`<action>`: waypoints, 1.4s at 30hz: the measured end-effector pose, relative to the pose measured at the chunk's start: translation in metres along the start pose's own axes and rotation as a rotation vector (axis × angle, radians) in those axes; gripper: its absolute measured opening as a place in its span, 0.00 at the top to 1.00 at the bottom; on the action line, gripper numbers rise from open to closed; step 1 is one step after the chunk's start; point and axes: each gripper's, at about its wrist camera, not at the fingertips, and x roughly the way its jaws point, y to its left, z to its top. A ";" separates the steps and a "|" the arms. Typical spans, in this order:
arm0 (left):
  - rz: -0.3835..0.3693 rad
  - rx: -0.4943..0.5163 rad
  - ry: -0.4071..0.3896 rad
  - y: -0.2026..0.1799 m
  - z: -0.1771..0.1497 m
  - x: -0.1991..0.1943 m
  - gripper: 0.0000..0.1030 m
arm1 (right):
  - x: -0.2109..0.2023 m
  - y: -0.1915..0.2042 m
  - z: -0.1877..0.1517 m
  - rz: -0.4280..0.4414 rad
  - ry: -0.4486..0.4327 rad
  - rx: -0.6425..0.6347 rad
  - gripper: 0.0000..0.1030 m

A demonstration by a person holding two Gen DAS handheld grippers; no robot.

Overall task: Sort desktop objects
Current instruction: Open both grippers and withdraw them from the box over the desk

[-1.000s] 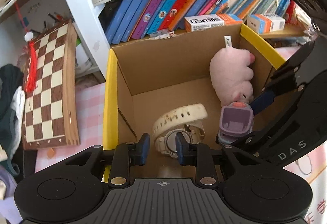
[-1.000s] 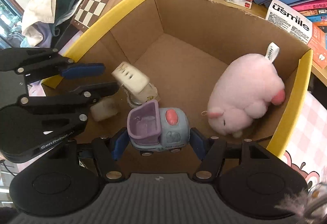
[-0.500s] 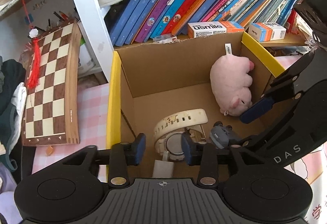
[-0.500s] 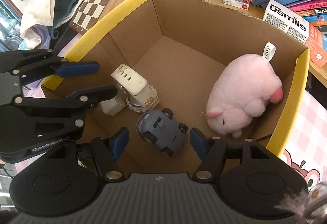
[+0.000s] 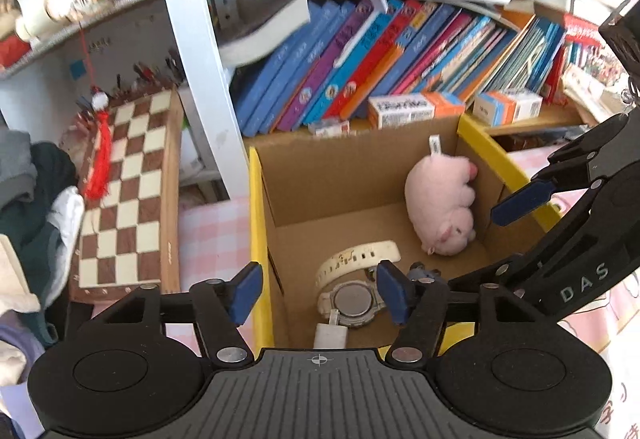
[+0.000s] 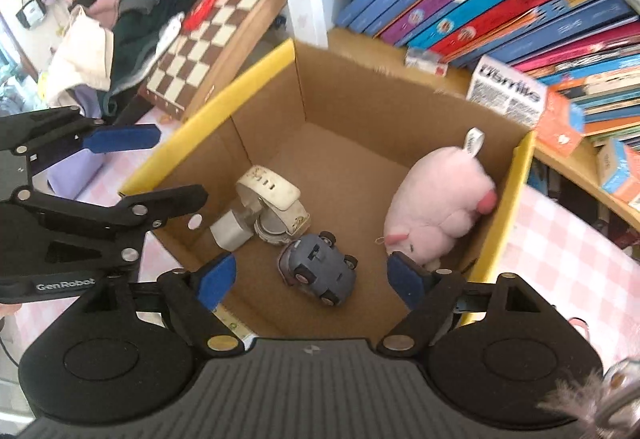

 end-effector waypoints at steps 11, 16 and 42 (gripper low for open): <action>0.003 0.100 -0.132 -0.008 -0.022 -0.063 0.23 | -0.061 0.022 -0.037 -0.103 -0.176 0.031 0.15; 0.003 0.148 -0.157 -0.010 -0.038 -0.085 0.23 | -0.080 0.031 -0.057 -0.160 -0.232 0.047 0.15; -0.028 -0.034 -0.044 0.008 -0.140 -0.118 0.22 | -0.075 0.098 -0.180 -0.249 -0.221 0.274 0.13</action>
